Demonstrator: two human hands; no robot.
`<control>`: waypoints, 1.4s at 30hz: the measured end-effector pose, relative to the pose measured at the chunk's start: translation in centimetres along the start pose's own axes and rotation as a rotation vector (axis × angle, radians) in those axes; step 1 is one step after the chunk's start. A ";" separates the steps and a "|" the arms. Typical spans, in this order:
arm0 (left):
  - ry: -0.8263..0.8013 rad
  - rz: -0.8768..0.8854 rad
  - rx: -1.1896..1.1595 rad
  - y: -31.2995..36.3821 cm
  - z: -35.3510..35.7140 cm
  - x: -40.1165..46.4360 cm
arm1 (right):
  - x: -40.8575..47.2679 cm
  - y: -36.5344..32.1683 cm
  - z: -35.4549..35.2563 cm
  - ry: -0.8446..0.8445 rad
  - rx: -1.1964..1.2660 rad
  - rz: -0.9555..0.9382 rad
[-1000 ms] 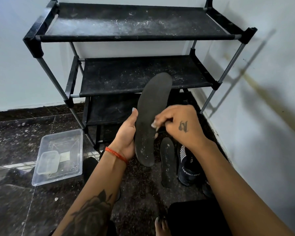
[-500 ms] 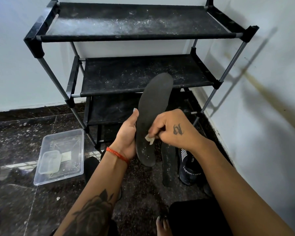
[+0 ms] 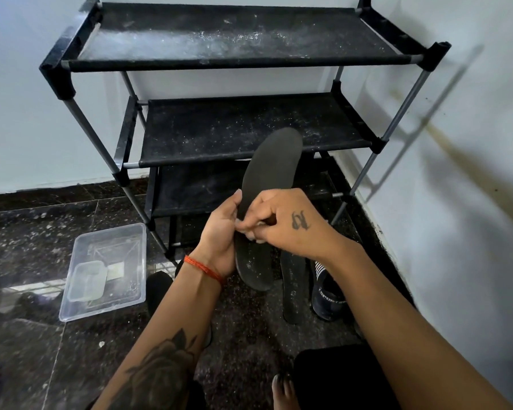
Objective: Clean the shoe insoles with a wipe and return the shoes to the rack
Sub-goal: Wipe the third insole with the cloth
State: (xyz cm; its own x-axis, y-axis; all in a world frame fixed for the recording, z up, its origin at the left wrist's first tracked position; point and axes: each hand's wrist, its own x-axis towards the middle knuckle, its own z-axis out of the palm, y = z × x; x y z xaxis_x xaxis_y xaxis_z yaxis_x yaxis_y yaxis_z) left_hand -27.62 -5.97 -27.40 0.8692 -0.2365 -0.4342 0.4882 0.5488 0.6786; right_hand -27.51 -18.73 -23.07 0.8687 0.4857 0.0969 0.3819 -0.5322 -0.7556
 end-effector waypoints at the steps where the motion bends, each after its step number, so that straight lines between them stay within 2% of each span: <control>1: -0.018 -0.005 -0.001 0.0 0.1 0.0 | -0.2 0.1 -0.7 -0.067 -0.019 0.032; 3: -0.052 -0.020 -0.014 0.1 0.3 -0.1 | -0.6 0.7 -1.6 -0.063 -0.073 0.074; 7: -0.065 -0.019 0.011 0.2 0.3 -0.1 | -0.3 1.8 -1.0 0.378 -0.025 0.058; 9: -0.064 -0.027 0.007 0.0 0.5 -0.1 | 0.1 2.0 -0.4 0.433 -0.070 0.082; 12: -0.059 -0.033 -0.034 -0.1 0.4 0.0 | 0.3 1.6 0.5 0.277 -0.103 0.069; 15: -0.036 0.005 -0.038 0.0 0.0 0.0 | 0.0 0.5 0.5 0.052 0.023 0.047; 17: -0.032 0.014 -0.027 0.0 0.0 0.1 | -0.3 0.4 -0.4 -0.059 -0.033 0.043; 19: -0.029 0.019 -0.015 0.1 0.0 0.2 | -0.6 0.8 -1.4 -0.060 -0.093 0.057; 23: -0.014 0.000 0.026 0.1 0.0 0.3 | -0.6 1.5 -1.3 0.273 -0.091 0.021; 24: -0.015 -0.004 0.035 0.1 0.0 0.3 | -0.4 1.6 -1.0 0.302 -0.118 0.016; 27: -0.026 -0.013 0.042 0.0 -0.1 0.2 | -0.3 1.1 -0.3 0.167 -0.175 0.055; 32: -0.027 -0.010 0.031 0.3 -0.3 0.1 | -0.7 0.4 -1.2 -0.110 -0.131 0.095; 34: -0.024 -0.003 0.045 0.3 -0.4 0.3 | -0.8 1.1 -1.9 0.005 -0.124 0.166; 37: -0.020 0.000 0.078 0.2 -0.2 0.4 | -0.7 2.4 -2.2 0.448 -0.085 0.197; 38: -0.028 -0.006 0.069 0.1 0.0 0.4 | -0.5 2.8 -2.1 0.547 -0.090 0.195; 40: -0.039 -0.017 0.053 0.0 0.2 0.3 | -0.1 3.4 -1.7 0.612 -0.094 0.209; 42: -0.047 -0.016 0.061 -0.1 0.2 0.4 | 0.2 3.6 -1.2 0.581 -0.109 0.217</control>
State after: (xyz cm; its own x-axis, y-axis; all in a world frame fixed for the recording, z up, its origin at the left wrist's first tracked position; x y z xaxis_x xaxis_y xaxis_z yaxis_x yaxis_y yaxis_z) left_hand -27.36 -6.32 -27.51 0.8633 -0.2833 -0.4178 0.5047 0.4954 0.7070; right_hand -25.56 -21.41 -24.99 0.9481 -0.0809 0.3076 0.1806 -0.6592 -0.7300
